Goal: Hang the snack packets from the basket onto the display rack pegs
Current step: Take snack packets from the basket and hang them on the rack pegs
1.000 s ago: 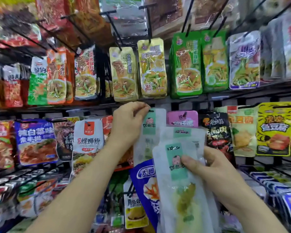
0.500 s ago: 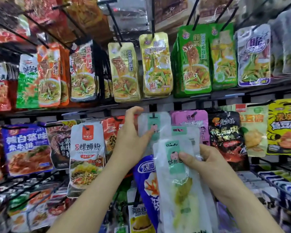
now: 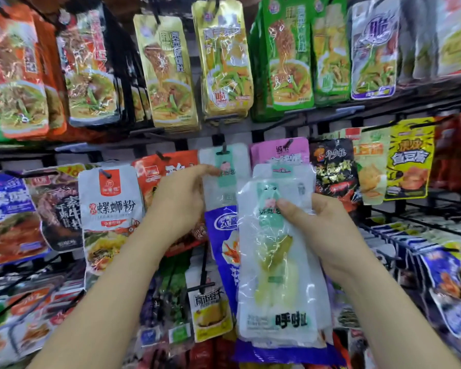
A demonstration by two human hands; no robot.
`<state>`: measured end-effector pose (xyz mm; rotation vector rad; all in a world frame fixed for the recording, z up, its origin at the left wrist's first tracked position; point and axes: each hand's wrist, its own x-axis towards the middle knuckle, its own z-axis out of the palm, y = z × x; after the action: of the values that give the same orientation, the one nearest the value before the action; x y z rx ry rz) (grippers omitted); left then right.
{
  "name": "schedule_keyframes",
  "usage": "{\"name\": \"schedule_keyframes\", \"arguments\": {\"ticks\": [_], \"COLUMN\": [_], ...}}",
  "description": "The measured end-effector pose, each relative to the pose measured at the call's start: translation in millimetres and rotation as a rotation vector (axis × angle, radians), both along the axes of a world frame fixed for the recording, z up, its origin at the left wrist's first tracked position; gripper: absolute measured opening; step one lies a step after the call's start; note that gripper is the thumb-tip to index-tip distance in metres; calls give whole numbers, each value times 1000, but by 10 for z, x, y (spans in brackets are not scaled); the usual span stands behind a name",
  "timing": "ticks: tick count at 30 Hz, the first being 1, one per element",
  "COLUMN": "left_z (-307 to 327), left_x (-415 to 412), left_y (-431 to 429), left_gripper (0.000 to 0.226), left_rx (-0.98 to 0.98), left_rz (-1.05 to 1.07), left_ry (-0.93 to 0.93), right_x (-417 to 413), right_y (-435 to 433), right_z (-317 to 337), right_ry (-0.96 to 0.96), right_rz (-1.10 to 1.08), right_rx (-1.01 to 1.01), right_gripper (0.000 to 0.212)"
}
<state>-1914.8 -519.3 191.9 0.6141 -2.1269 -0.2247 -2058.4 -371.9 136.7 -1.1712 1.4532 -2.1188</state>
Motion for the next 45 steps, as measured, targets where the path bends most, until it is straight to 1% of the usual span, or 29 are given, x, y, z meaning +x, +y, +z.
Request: {"name": "schedule_keyframes", "arguments": {"ticks": [1, 2, 4, 5, 6, 7, 9, 11, 12, 14, 15, 16, 18, 19, 20, 21, 22, 24, 25, 27, 29, 32, 33, 35, 37, 41, 44, 45], "left_z": [-21, -58, -201, -284, -352, -400, -447, -404, -365, -303, -291, -292, -316, -348, -382, -420, -454, -488, -476, -392, -261, -69, -26, 31, 60, 109, 134, 143], "left_x": [78, 163, 304, 348, 362, 352, 285, 245, 251, 289, 301, 311, 324, 325, 326, 323, 323, 327, 334, 352, 344, 254, 212, 124, 47, -39, -65, -69], "left_y": [42, 103, 322, 469, 609, 716, 762, 698, 664, 618, 612, 615, 619, 618, 621, 619, 623, 595, 561, 446, 335, 266, 247, 212, 180, 194, 217, 223], "left_gripper": [45, 45, 35, 27, 21, 27, 53, 62, 63, 56, 48, 37, 19, 15, 11, 9, 8, 12, 15, 17, 23, 46, 47, 38, 28, 23, 19, 20], "left_rx": [29, 7, -118, -147, -115, -44, 60, 154, 240, 441, 512, 545, 544, 538, 529, 518, 509, 550, 592, 632, 575, 377, 304, 237, 251, 241, 211, 191], "left_rz": [-19, -13, 17, -6, -51, -89, -90, -70, -85, -194, -275, -338, -399, -402, -399, -394, -396, -416, -423, -404, -392, -420, -409, -380, -363, -329, -310, -299], "left_ry": [76, 167, 282, 288, 241, 180, 86, 122, 167, 218, 227, 238, 273, 295, 314, 328, 342, 417, 480, 599, 638, 570, 533, 502, 523, 560, 549, 544], "right_x": [24, 48, 100, 140, 179, 229, 348, 453, 500, 585, 631, 676, 691, 676, 654, 632, 612, 557, 541, 502, 462, 351, 327, 302, 298, 334, 290, 266], "right_y": [9, 18, 24, 29, 26, 24, 25, 42, 63, 107, 129, 143, 131, 122, 113, 109, 106, 119, 142, 220, 300, 426, 460, 518, 552, 554, 580, 589], "right_z": [0, -7, -22, -25, -32, -37, -46, -40, -30, -21, -16, -5, -38, -69, -104, -142, -182, -276, -305, -331, -326, -292, -266, -208, -163, -100, -91, -98], "right_ry": [0, 5, 29, 56, 90, 119, 166, 194, 204, 207, 190, 175, 148, 136, 133, 129, 121, 122, 106, 85, 51, -6, -12, -18, -14, 3, -31, -37], "right_rz": [-25, -51, -113, -139, -157, -168, -185, -189, -174, -157, -157, -159, -131, -112, -101, -100, -112, -121, -132, -133, -158, -208, -233, -240, -233, -171, -117, -74], "right_rx": [-5, -16, -45, -59, -71, -83, -106, -121, -127, -121, -92, -63, -49, -48, -47, -45, -35, 0, 20, 52, 65, 38, 22, -10, -30, -58, -72, -74], "right_gripper": [11, 11, 15, 18, 20, 19, 8, 7, 14, 48, 60, 64, 63, 58, 46, 28, 20, 40, 43, 34, 21, 17, 15, 14, 12, 8, 5, 20]}}
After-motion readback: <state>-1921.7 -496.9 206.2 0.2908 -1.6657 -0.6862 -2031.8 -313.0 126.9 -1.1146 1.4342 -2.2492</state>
